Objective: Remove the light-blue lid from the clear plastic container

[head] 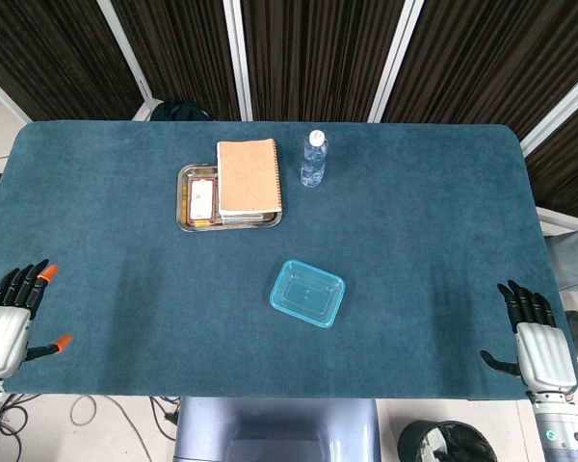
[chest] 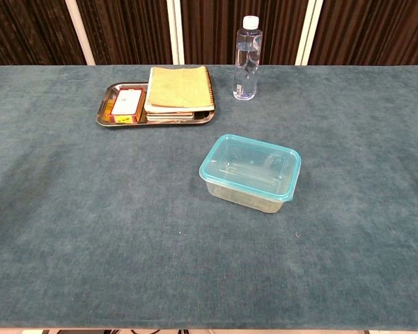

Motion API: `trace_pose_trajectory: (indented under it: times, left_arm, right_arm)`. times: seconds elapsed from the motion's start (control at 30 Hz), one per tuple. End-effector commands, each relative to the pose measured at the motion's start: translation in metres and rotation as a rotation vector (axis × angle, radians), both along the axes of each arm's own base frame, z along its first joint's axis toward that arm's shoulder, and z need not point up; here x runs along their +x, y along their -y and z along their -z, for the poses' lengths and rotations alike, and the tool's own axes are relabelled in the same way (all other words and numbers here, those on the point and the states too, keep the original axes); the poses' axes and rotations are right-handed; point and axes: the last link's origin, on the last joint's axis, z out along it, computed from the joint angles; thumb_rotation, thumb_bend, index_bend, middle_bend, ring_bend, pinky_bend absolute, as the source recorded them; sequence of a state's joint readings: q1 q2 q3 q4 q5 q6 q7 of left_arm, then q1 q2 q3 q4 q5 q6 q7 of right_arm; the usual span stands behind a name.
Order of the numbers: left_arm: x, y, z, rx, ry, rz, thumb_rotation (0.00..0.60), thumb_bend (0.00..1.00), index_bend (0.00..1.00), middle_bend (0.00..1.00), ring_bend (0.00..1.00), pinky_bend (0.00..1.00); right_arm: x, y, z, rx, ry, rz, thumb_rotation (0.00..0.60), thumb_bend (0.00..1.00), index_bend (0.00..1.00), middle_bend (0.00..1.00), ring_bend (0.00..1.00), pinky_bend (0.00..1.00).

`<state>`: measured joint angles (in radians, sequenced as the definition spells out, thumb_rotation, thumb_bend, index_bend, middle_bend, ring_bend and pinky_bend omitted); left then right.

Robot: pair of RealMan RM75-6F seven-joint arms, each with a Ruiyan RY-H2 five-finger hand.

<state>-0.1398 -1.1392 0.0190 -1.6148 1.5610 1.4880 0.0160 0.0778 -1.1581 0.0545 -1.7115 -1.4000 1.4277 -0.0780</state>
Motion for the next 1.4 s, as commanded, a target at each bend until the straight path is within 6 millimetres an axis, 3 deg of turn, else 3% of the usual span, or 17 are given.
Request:
trace_pose_trajectory:
  times: [0.03,0.53,0.73,0.97,1.2,1.4]
  left_arm:
    - [0.000,0.000,0.001,-0.004,-0.003,-0.002,0.600,0.00,0.00,0.00,0.00,0.02]
    - [-0.002,-0.003,0.005,-0.019,0.019,-0.049,0.600,0.00,0.00,0.00,0.00,0.02]
    - [0.005,-0.013,0.009,-0.029,0.057,-0.046,0.600,0.00,0.00,0.00,0.00,0.02]
    - [0.046,-0.058,0.029,-0.144,0.046,0.036,0.600,0.00,0.00,0.00,0.00,0.02]
    - [0.106,-0.110,0.079,-0.317,0.044,0.120,0.600,0.00,0.00,0.00,0.00,0.03]
    - [0.147,-0.135,0.119,-0.415,0.051,0.173,0.600,0.00,0.00,0.00,0.00,0.03]
  right_arm:
    - [0.000,0.001,-0.001,-0.007,0.004,0.001,0.600,0.22,0.00,0.00,0.00,0.00]
    - [0.005,0.004,-0.006,-0.083,0.065,-0.025,0.600,0.22,0.00,0.00,0.00,0.00]
    - [0.002,0.006,-0.005,-0.079,0.064,-0.016,0.600,0.22,0.00,0.00,0.00,0.00]
    - [0.000,0.007,-0.001,-0.062,0.067,-0.003,0.600,0.22,0.00,0.00,0.00,0.00]
    - [0.000,0.007,0.001,-0.053,0.064,0.003,0.600,0.22,0.00,0.00,0.00,0.00]
    - [-0.002,0.009,0.003,-0.050,0.066,0.016,0.600,0.22,0.00,0.00,0.00,0.00]
